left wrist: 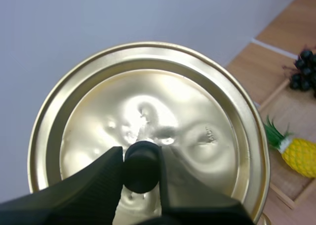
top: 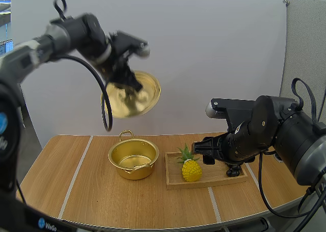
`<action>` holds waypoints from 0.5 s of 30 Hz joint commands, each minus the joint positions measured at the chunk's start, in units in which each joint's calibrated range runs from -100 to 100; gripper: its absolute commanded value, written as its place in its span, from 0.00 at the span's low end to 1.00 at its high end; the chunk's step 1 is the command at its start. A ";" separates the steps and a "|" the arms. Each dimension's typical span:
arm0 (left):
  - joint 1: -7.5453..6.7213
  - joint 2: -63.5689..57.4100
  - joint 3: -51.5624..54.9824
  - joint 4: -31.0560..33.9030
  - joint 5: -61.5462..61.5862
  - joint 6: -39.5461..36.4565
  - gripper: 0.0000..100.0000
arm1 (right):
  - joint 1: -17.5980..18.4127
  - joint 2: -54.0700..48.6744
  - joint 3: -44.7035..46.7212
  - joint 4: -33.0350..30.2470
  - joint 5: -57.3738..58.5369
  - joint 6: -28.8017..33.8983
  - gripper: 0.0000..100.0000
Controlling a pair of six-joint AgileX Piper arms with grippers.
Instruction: Open the pot, put the pineapple inside, and close it
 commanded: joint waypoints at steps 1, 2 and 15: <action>-0.25 -10.68 -12.51 1.92 1.23 -3.24 0.00 | -0.26 -0.16 -0.44 2.22 -1.82 0.00 1.00; -0.25 -11.69 -14.64 2.68 0.86 -3.86 0.00 | -0.26 -0.16 -0.44 3.78 -1.82 0.00 1.00; -0.25 -18.66 -32.83 5.73 -1.70 -6.91 0.00 | -0.26 -0.16 -0.44 13.36 -3.96 -9.75 1.00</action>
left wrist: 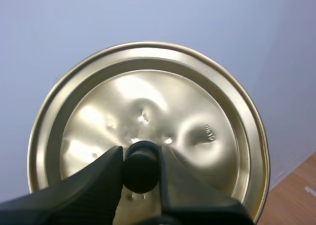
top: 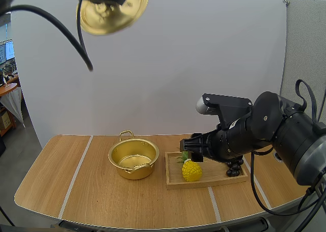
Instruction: Open the pot, put the pineapple inside, and close it
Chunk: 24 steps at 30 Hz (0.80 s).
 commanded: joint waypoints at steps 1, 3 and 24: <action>-0.25 -3.67 -4.37 0.66 -3.66 -0.78 0.00 | -0.26 -0.16 -0.44 0.97 -3.19 -1.26 1.00; -0.25 -4.84 -4.38 0.66 -6.17 -0.78 0.00 | -0.26 -0.16 -0.44 0.97 -3.75 -1.17 1.00; -0.25 -10.15 -4.38 0.66 -10.03 -0.78 0.00 | -0.26 10.05 -1.55 4.41 -5.35 -2.34 1.00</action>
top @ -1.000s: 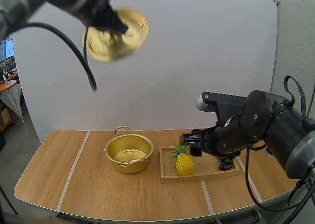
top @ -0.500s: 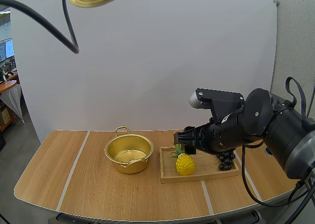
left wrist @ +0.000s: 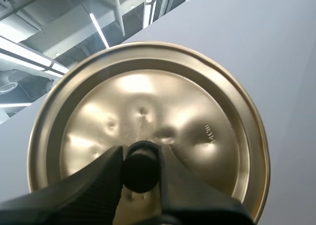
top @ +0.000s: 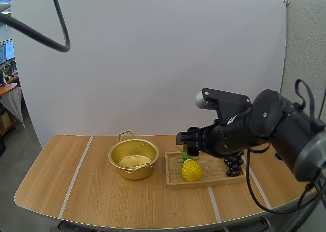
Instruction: Open the pot, put the pineapple inside, and close it
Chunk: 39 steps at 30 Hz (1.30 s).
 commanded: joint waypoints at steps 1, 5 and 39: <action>-0.25 -0.25 -0.20 0.31 -1.49 -0.63 0.00 | -0.26 11.70 -2.39 -0.03 -0.12 -1.14 1.00; -0.25 -0.25 -0.20 0.31 -1.49 -0.63 0.00 | -0.26 21.24 -8.02 -0.25 2.11 -0.72 1.00; -0.25 -0.25 -0.20 0.31 -1.49 -0.63 0.00 | 10.44 43.21 -14.42 -29.17 -7.96 29.03 1.00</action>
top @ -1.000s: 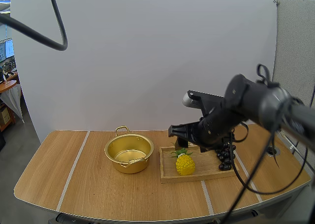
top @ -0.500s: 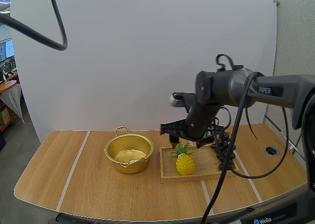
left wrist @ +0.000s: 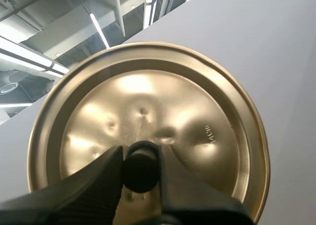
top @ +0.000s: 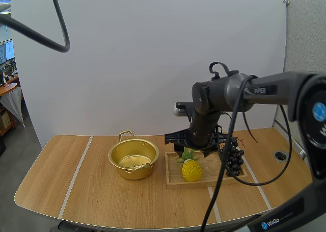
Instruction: Open the pot, put the pineapple inside, and close it
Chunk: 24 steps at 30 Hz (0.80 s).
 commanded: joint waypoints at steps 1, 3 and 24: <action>-0.25 -0.15 -0.20 0.20 -1.49 -0.63 0.00 | 0.14 2.85 0.51 -1.92 -1.84 1.67 1.00; -0.25 -0.15 -0.20 0.20 -1.49 -0.63 0.00 | 0.14 4.10 0.51 -2.69 -2.47 1.81 1.00; -0.25 -0.15 -0.20 0.20 -1.49 -0.63 0.00 | 0.14 12.04 0.51 -3.03 -10.17 1.81 1.00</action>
